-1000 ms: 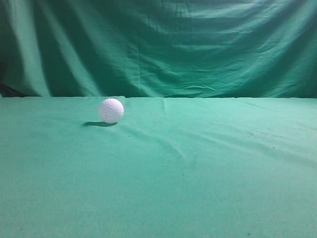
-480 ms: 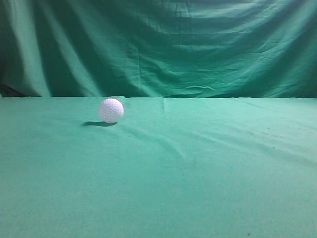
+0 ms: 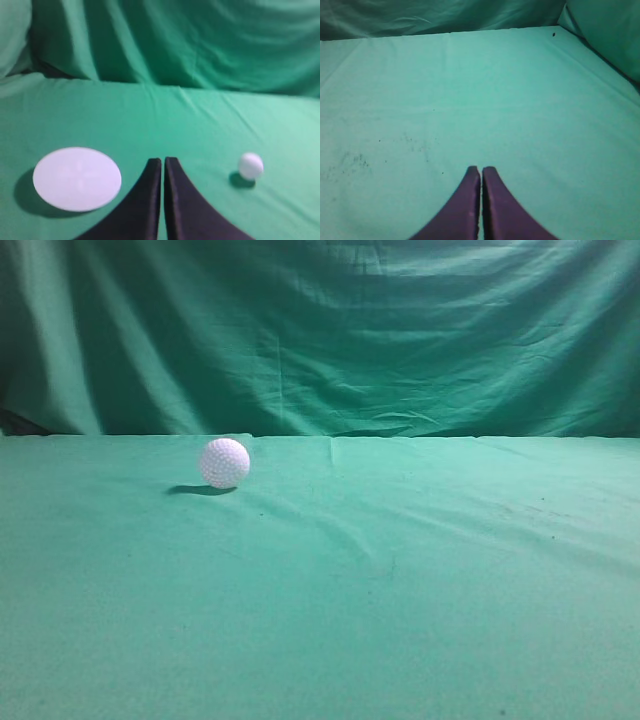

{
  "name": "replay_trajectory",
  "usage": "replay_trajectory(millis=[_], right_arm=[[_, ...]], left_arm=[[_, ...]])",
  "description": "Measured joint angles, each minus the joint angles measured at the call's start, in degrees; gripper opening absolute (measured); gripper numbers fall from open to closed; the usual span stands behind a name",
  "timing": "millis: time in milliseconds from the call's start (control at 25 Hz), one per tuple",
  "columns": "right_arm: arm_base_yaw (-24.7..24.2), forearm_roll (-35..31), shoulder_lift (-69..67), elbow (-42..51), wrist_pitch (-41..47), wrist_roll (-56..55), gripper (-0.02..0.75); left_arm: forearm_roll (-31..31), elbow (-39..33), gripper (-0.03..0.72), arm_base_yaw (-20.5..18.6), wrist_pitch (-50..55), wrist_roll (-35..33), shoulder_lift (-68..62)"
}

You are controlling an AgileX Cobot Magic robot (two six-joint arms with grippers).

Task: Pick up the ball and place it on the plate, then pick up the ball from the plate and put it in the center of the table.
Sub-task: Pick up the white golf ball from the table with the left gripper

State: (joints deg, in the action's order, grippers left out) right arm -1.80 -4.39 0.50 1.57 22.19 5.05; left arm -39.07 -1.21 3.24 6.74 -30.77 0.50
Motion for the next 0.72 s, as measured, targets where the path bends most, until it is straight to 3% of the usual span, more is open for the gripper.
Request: replay_trajectory(millis=[360, 720], right_arm=[[0.00, 0.00, 0.00, 0.00, 0.00, 0.00, 0.000], [0.00, 0.00, 0.00, 0.00, 0.00, 0.00, 0.000]], left_arm=[[-5.80, 0.00, 0.000, 0.00, -7.89, 1.47, 0.00], [-8.19, 11.38, 0.000, 0.00, 11.94, -1.95, -6.20]])
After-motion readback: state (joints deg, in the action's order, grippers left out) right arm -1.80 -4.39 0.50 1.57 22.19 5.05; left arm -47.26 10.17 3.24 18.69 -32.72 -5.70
